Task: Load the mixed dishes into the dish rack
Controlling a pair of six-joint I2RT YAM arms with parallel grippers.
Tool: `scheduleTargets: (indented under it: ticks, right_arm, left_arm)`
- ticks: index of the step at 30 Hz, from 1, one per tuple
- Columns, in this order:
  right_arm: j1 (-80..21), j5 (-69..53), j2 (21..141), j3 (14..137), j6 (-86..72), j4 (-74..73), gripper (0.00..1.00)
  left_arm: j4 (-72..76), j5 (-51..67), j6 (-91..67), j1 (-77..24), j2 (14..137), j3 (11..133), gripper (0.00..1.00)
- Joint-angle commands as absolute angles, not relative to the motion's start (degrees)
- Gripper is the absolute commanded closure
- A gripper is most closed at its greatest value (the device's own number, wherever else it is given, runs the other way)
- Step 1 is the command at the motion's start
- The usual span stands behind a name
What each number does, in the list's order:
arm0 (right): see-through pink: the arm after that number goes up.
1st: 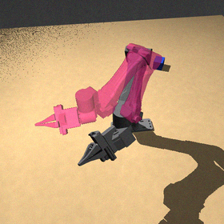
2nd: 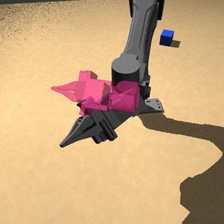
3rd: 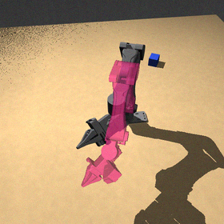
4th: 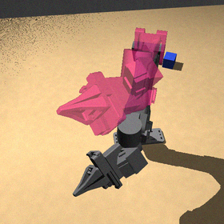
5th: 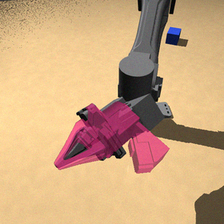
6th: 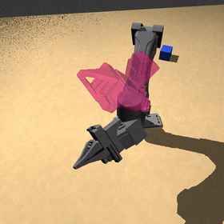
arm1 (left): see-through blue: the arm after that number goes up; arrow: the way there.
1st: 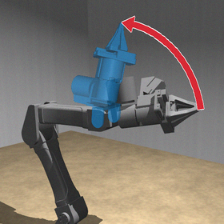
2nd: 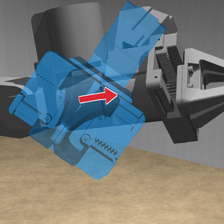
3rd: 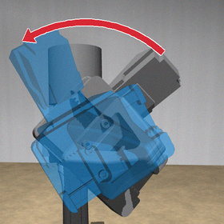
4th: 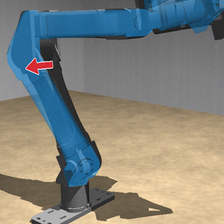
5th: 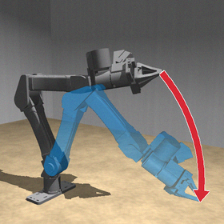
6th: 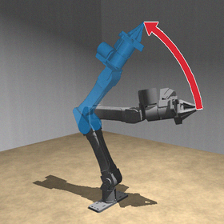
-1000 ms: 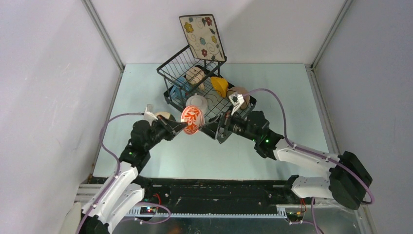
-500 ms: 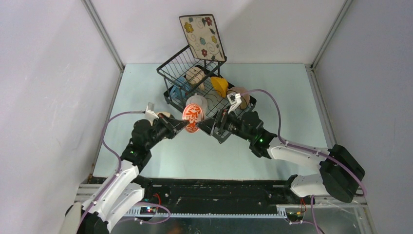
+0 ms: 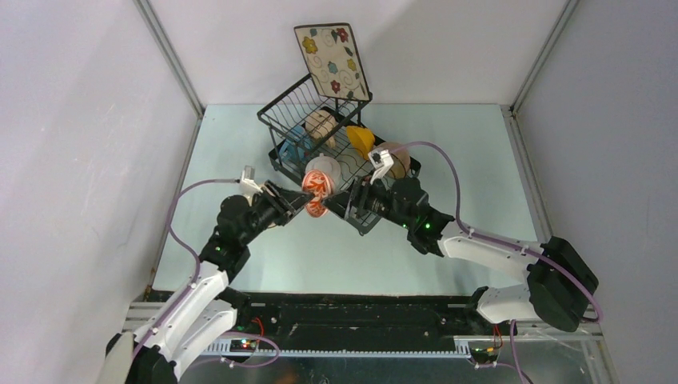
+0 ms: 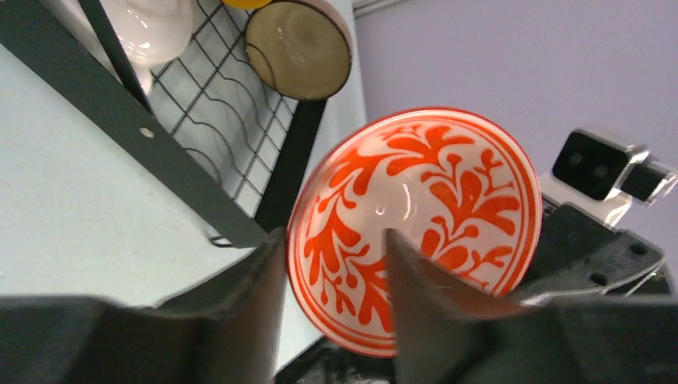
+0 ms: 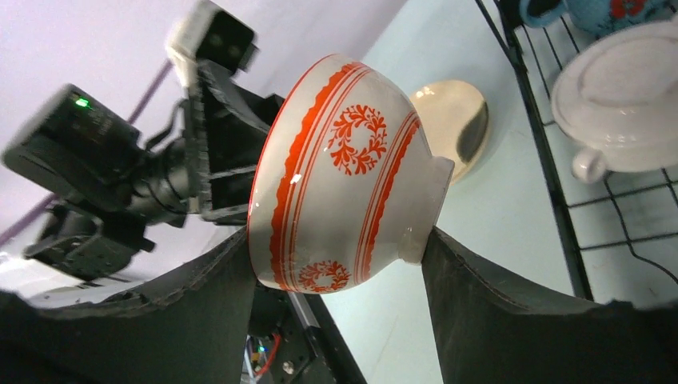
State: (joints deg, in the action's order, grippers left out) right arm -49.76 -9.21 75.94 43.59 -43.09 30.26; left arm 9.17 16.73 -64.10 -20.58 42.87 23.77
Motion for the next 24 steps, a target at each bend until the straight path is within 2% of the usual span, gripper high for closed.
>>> scheduleTargets:
  ticks: [1,3,6,10,13,17,24]
  right_arm:
    - [-47.2,-9.7,73.2,47.1,-33.7,25.5,0.93]
    - [-44.1,-12.9,72.7,47.1,-31.0,24.0,0.95]
    - [-37.9,-19.8,72.7,47.8,-26.8,20.9,0.95]
    - [-32.4,-25.7,73.4,50.7,-14.2,12.8,0.96]
    - [-30.6,-26.7,75.1,55.8,-2.0,4.4,0.96]
    - [-28.5,-26.3,79.9,61.5,12.4,-8.3,1.0]
    - [-27.9,-23.5,84.7,67.4,27.7,-15.1,1.0]
  left_arm:
    - [8.3,16.7,-60.5,-21.4,41.7,27.3,0.38]
    - [6.2,15.7,-59.0,-21.4,41.1,27.4,0.24]
    - [3.3,14.4,-56.8,-21.4,40.5,27.9,0.11]
    - [-0.6,11.9,-53.5,-21.4,39.3,28.7,0.09]
    - [-4.5,6.9,-49.1,-21.4,38.0,28.8,0.08]
    - [-6.7,0.5,-45.1,-21.4,36.6,27.0,0.07]
    - [-5.3,-2.8,-44.8,-21.4,34.0,22.8,0.06]
